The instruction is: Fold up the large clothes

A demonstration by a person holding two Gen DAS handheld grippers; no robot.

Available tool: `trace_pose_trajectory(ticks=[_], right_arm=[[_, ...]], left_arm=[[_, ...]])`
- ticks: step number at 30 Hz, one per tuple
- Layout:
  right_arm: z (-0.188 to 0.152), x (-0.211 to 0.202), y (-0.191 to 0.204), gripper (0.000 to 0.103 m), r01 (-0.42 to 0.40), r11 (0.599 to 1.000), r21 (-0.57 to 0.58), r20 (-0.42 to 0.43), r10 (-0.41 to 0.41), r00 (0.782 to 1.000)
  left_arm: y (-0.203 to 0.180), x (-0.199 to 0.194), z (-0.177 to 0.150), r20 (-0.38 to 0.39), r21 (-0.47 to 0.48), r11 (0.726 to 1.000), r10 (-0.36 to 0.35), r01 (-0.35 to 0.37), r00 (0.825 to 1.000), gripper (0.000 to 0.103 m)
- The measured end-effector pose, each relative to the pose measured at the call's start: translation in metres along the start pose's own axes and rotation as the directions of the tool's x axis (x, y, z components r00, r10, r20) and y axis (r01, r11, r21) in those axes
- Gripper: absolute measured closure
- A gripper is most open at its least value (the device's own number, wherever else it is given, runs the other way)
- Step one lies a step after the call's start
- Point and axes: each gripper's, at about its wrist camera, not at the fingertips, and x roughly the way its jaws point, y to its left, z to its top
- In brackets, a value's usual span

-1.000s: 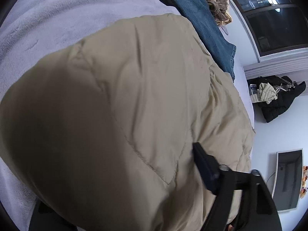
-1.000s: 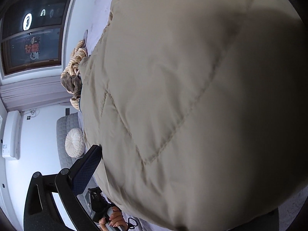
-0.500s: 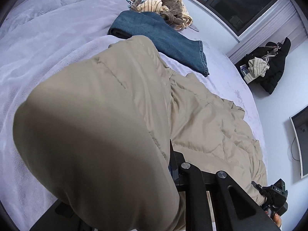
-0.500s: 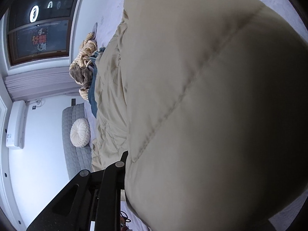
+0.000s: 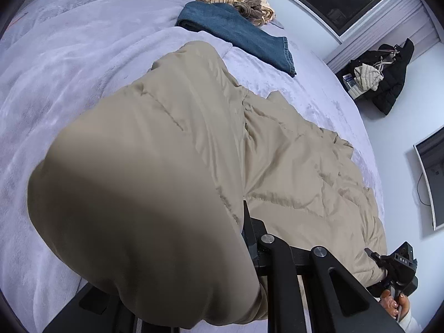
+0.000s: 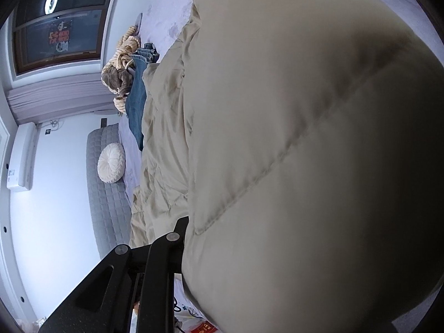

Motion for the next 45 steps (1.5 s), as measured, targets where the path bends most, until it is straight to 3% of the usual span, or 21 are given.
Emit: trace_pose_trajectory(ticks=[9,11,14,15,18,21,23,25,26,29,31,32,35,38,40,42,43,45], right_arm=[[-0.039,-0.027,-0.023,0.079,0.064,0.997,0.036,0.017,-0.065,0.998],[-0.036,-0.024,-0.030,0.074,0.095,0.994,0.045,0.023,-0.096,0.995],[-0.030,-0.021,-0.029,0.064,0.147,0.988,0.051,0.044,-0.150,0.988],[-0.029,-0.022,-0.026,0.057,0.171,0.984,0.046,0.054,-0.173,0.983],[-0.034,-0.033,-0.016,0.055,0.249,0.968,0.015,0.091,-0.249,0.964],[-0.042,-0.044,0.001,0.054,0.338,0.940,-0.041,0.131,-0.330,0.935],[-0.047,-0.050,0.011,0.055,0.381,0.921,-0.082,0.155,-0.366,0.918],[-0.054,-0.054,0.023,0.069,0.420,0.897,-0.135,0.181,-0.395,0.901],[-0.057,-0.055,0.029,0.071,0.434,0.887,-0.156,0.187,-0.405,0.895],[-0.084,-0.062,0.029,0.075,0.445,0.873,-0.201,0.185,-0.412,0.892],[-0.095,-0.070,0.027,0.079,0.445,0.867,-0.223,0.182,-0.412,0.893],[-0.116,-0.079,0.023,0.080,0.442,0.867,-0.230,0.182,-0.408,0.895],[-0.131,-0.074,0.037,0.082,0.431,0.868,-0.248,0.196,-0.391,0.899],[-0.133,-0.076,0.040,0.082,0.470,0.844,-0.259,0.227,-0.420,0.879],[-0.119,-0.063,0.038,0.082,0.540,0.798,-0.267,0.248,-0.485,0.839],[-0.100,-0.049,0.032,0.082,0.600,0.754,-0.267,0.244,-0.550,0.799],[-0.092,-0.045,0.026,0.086,0.614,0.746,-0.258,0.231,-0.570,0.789],[-0.080,-0.039,0.011,0.086,0.615,0.748,-0.249,0.186,-0.586,0.789]], left_arm=[[0.041,-0.019,-0.060,-0.130,0.019,1.000,-0.009,0.011,0.992,0.082],[0.051,-0.016,-0.068,-0.143,0.013,1.000,0.029,-0.027,0.989,0.070],[0.065,-0.024,-0.075,-0.140,0.009,0.997,0.079,-0.079,0.987,0.053],[0.070,-0.032,-0.077,-0.137,0.016,0.996,0.088,-0.086,0.987,0.053],[0.080,-0.058,-0.080,-0.109,0.050,0.987,0.159,-0.154,0.981,0.053],[0.088,-0.088,-0.075,-0.031,0.064,0.972,0.227,-0.225,0.973,0.053],[0.088,-0.100,-0.069,0.009,0.066,0.973,0.223,-0.223,0.975,0.053],[0.080,-0.098,-0.058,0.025,0.090,0.974,0.208,-0.209,0.978,0.053],[0.076,-0.094,-0.057,0.026,0.109,0.974,0.199,-0.201,0.980,0.053],[0.066,-0.070,-0.057,-0.009,0.159,0.971,0.180,-0.176,0.984,0.053],[0.066,-0.048,-0.058,-0.048,0.176,0.960,0.227,-0.216,0.973,0.053],[0.070,-0.037,-0.061,-0.078,0.177,0.957,0.246,-0.229,0.966,0.053],[0.081,-0.022,-0.067,-0.128,0.164,0.959,0.254,-0.232,0.959,0.053],[0.078,-0.018,-0.065,-0.145,0.194,0.950,0.274,-0.245,0.951,0.053],[0.077,-0.014,-0.065,-0.158,0.202,0.946,0.288,-0.255,0.944,0.051],[0.075,-0.011,-0.064,-0.160,0.205,0.936,0.319,-0.285,0.934,0.042],[0.076,-0.009,-0.063,-0.162,0.204,0.931,0.338,-0.303,0.927,0.035],[0.081,-0.006,-0.062,-0.187,0.173,0.935,0.340,-0.309,0.922,0.033]])
